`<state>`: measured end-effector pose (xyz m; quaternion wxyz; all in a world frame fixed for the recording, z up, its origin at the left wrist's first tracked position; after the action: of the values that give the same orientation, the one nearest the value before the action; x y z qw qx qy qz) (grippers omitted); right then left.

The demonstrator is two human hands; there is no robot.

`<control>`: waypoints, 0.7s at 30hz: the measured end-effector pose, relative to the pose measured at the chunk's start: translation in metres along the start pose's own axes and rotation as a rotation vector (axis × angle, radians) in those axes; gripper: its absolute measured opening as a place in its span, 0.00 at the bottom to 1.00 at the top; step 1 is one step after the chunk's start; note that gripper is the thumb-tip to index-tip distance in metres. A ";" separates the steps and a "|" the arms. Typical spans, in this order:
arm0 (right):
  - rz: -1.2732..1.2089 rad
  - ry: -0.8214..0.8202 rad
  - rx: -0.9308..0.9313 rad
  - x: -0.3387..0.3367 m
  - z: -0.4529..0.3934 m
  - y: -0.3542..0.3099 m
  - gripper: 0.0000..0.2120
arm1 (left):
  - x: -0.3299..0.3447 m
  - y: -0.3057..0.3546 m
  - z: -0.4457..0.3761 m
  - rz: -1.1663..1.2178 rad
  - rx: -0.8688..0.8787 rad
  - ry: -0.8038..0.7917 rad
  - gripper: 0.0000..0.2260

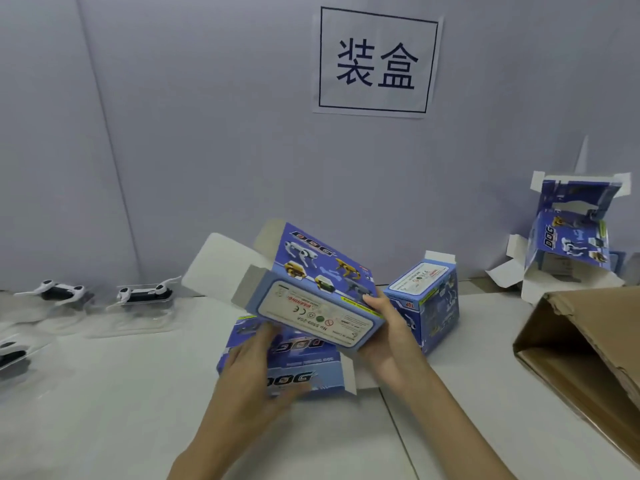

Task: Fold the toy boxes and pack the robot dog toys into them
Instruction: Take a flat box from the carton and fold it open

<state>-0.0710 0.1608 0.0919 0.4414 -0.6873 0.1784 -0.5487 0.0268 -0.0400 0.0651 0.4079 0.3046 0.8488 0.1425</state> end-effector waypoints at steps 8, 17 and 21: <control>-0.141 0.192 -0.157 -0.010 -0.003 -0.005 0.38 | -0.013 -0.035 0.001 -0.447 -0.010 0.213 0.27; -0.113 -0.002 -0.079 0.007 0.000 0.005 0.33 | 0.020 -0.025 0.000 -0.521 -0.020 -0.041 0.31; -0.039 0.015 -0.116 0.012 -0.001 0.012 0.37 | 0.007 -0.028 -0.002 0.337 -0.220 0.043 0.40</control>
<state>-0.0654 0.1448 0.0894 0.3888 -0.7109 0.1999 -0.5509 0.0106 -0.0574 0.0487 0.3911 0.3926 0.7736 0.3072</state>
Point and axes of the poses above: each hand's wrist, its own z-axis away from the middle knuckle, its own x-axis out of the palm, y = z × x, the point moved 4 cm from there along -z, towards the middle knuckle, and after that the axes turned 4 degrees about x, right-handed, at the moved point
